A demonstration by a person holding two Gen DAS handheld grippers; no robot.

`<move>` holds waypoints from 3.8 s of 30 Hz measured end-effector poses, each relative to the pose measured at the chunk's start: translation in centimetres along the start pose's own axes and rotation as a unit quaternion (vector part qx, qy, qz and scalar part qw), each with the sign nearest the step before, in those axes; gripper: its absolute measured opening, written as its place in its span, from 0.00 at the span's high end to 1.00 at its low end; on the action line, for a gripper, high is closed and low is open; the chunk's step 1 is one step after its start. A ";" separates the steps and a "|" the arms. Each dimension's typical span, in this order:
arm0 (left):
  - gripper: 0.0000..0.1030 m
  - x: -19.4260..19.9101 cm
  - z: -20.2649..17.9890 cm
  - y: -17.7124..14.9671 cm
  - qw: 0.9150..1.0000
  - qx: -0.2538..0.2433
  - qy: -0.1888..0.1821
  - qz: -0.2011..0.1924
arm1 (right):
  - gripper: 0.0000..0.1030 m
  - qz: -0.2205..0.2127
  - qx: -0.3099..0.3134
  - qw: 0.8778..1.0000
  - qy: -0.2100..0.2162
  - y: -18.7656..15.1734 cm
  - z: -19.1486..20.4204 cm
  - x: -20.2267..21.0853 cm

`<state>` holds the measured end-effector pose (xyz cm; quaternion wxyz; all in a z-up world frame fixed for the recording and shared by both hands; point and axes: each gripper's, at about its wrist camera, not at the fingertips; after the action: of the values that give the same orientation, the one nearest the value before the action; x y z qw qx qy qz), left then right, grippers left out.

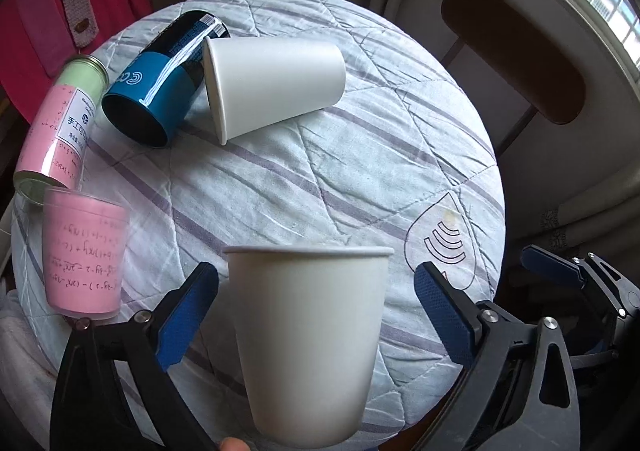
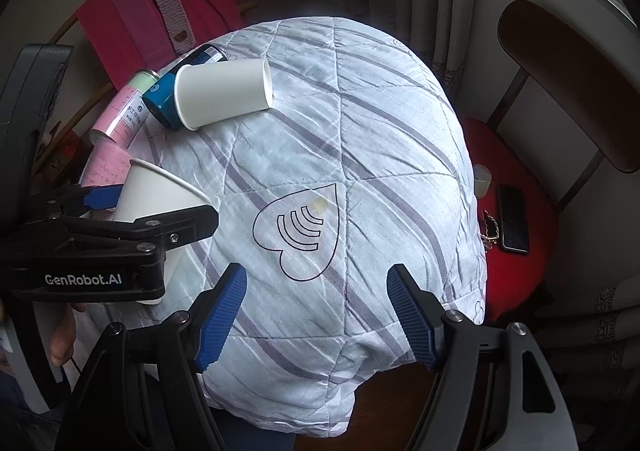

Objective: Flip cup upright
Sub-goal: 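Close the left gripper on the white paper cup and lift it, then rotate the cup opening-up and set it on the quilt, opening the left gripper, then withdraw the left gripper away from the upright cup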

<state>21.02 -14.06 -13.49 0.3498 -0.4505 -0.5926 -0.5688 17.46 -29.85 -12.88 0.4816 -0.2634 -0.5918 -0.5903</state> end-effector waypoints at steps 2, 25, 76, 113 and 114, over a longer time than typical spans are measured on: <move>0.20 0.0 0.0 0.1 1.000 -0.008 0.013 -0.001 | 0.28 -0.002 0.003 1.000 0.005 0.1 0.1 -0.2; 0.28 5.6 -0.2 -2.6 0.973 -0.085 0.066 -0.205 | 0.28 -0.021 0.009 1.000 0.003 1.2 2.2 -1.7; 0.03 7.5 4.1 -7.9 0.967 -0.043 0.031 -0.249 | 0.28 -0.106 0.078 0.988 -0.082 -1.7 7.3 0.1; 0.00 24.4 13.4 -19.8 0.909 -0.017 0.042 -0.414 | 0.20 -0.369 0.060 0.902 -0.215 -10.0 22.8 14.6; 0.00 24.4 13.5 -19.9 0.910 -0.019 0.043 -0.412 | 0.20 -0.373 0.054 0.901 -0.213 -10.1 23.0 14.7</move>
<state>-4.75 3.64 0.48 0.1011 -0.1478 -0.6992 -0.6921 -3.23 -13.42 -0.78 0.1023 -0.1162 -0.7661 -0.6238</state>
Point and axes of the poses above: each gripper's, at about its wrist camera, not at the fingertips, and x roughly against the way its jaws point, z to its left, y to its top, and after that the axes turned 1 degree about z, right-handed
